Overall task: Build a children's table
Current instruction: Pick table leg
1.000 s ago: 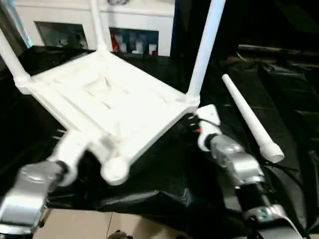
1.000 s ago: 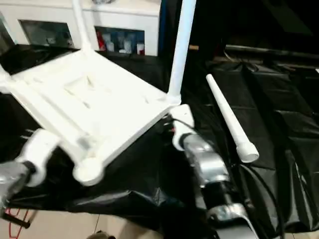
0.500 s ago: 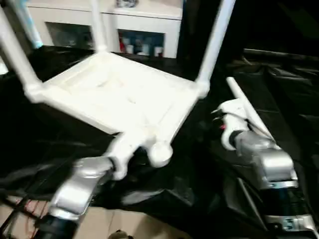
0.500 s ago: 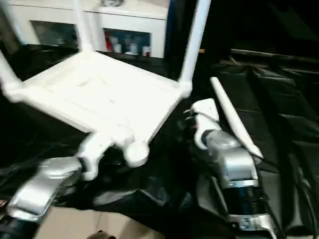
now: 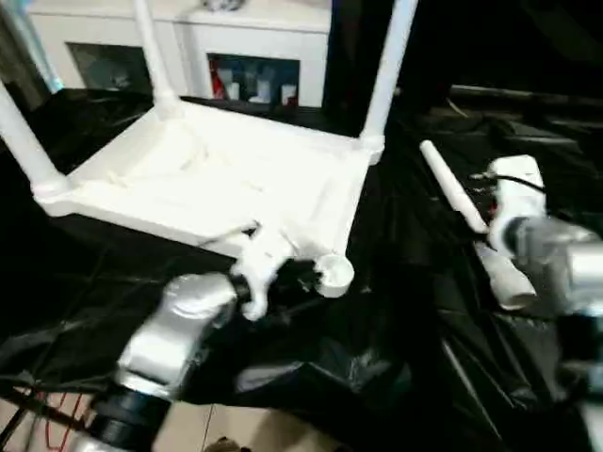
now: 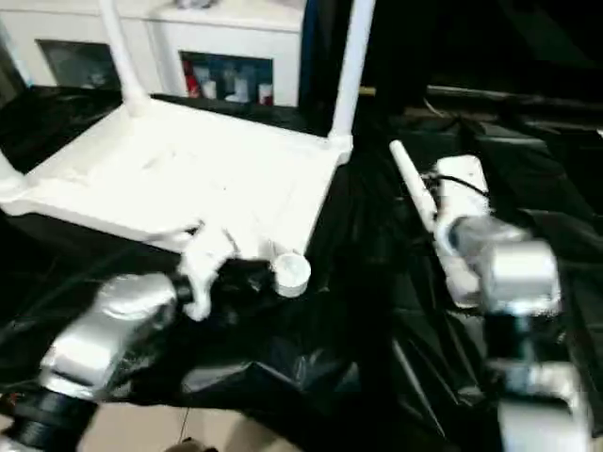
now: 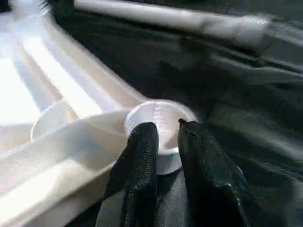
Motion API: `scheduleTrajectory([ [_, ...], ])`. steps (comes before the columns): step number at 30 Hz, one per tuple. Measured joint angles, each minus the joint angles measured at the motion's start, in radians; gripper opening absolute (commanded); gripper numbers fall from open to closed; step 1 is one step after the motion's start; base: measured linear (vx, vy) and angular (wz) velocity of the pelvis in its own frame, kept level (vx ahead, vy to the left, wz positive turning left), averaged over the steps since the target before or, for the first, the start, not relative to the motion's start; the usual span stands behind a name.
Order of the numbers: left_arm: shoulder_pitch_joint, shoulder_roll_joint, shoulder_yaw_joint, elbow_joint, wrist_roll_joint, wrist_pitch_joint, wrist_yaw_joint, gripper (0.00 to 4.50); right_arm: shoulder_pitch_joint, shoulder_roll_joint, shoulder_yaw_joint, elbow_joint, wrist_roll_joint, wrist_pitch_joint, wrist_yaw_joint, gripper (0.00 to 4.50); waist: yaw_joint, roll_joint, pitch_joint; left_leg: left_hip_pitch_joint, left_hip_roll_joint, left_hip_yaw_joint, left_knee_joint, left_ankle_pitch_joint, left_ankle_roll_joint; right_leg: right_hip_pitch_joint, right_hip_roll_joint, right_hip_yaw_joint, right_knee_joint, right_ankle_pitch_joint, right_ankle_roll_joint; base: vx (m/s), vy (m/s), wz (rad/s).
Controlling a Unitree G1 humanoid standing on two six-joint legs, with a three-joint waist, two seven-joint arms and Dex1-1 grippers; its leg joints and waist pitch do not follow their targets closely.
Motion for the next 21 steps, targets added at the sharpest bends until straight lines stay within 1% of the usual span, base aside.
scheduleTrajectory([
  [2,-0.001,0.04,0.008,-0.048,-0.033,0.037,-0.048,1.0,-0.051,-0.039,0.013,0.091,-0.007,-0.01,0.028,4.48,-0.002,0.004,-0.001,0.0,0.0,0.0,0.0,0.0,0.0,0.0,0.0,0.0,0.001,0.0,0.0,0.0,0.0,0.0],
  [5,-0.005,0.069,0.014,-0.085,-0.072,0.079,-0.093,1.0,-0.114,-0.075,0.029,0.229,-0.026,-0.038,0.059,4.48,0.0,0.01,-0.003,0.001,0.0,0.0,0.001,0.0,0.0,0.0,0.0,0.0,0.002,0.0,0.0,0.0,0.0,0.0],
  [7,-0.011,0.082,0.013,-0.094,-0.089,0.103,-0.111,1.0,-0.153,-0.083,0.045,0.337,-0.032,-0.058,0.078,4.48,0.0,0.011,-0.002,0.0,0.0,0.0,0.002,0.0,0.0,0.0,0.0,0.0,0.003,0.0,-0.001,0.0,0.0,0.0],
  [8,-0.014,0.084,0.013,-0.097,-0.093,0.108,-0.115,1.0,-0.158,-0.083,0.047,0.363,-0.034,-0.062,0.081,4.48,0.0,0.011,-0.002,0.0,0.0,0.0,0.002,0.0,0.0,0.0,0.0,0.0,0.003,0.0,-0.001,0.0,0.0,0.0],
  [13,-0.032,0.118,0.012,-0.135,-0.124,0.155,-0.143,1.0,-0.237,-0.078,0.057,0.647,-0.04,-0.143,0.139,4.48,0.0,0.023,-0.003,-0.001,0.001,0.0,0.004,0.0,0.0,0.0,0.0,-0.001,0.003,0.001,-0.002,0.0,0.0,0.0],
  [16,-0.033,0.126,0.012,-0.147,-0.128,0.173,-0.144,1.0,-0.247,-0.069,0.057,0.724,-0.042,-0.171,0.148,4.48,0.001,0.029,-0.003,-0.001,0.001,0.0,0.004,0.0,0.0,0.0,0.0,-0.001,0.004,0.001,-0.002,0.0,0.0,0.0],
  [18,-0.033,0.13,0.012,-0.149,-0.134,0.18,-0.145,1.0,-0.263,-0.067,0.058,0.763,-0.045,-0.187,0.152,4.48,0.001,0.031,-0.002,-0.003,0.001,0.0,0.005,0.0,0.0,0.0,0.0,-0.002,0.005,0.001,-0.002,0.0,0.0,0.0],
  [20,-0.034,0.134,0.012,-0.16,-0.147,0.194,-0.146,1.0,-0.286,-0.066,0.069,0.807,-0.051,-0.202,0.163,4.17,0.002,0.031,-0.002,-0.007,0.002,-0.001,0.007,0.0,0.0,-0.001,0.0,-0.002,0.006,0.001,-0.002,0.0,0.0,0.0],
  [21,-0.034,0.137,0.012,-0.163,-0.15,0.2,-0.146,1.0,-0.299,-0.064,0.076,0.836,-0.062,-0.217,0.167,4.17,0.002,0.031,-0.002,-0.007,0.002,-0.001,0.008,0.0,0.0,-0.001,0.0,-0.003,0.006,0.001,-0.002,0.0,0.0,0.0],
])
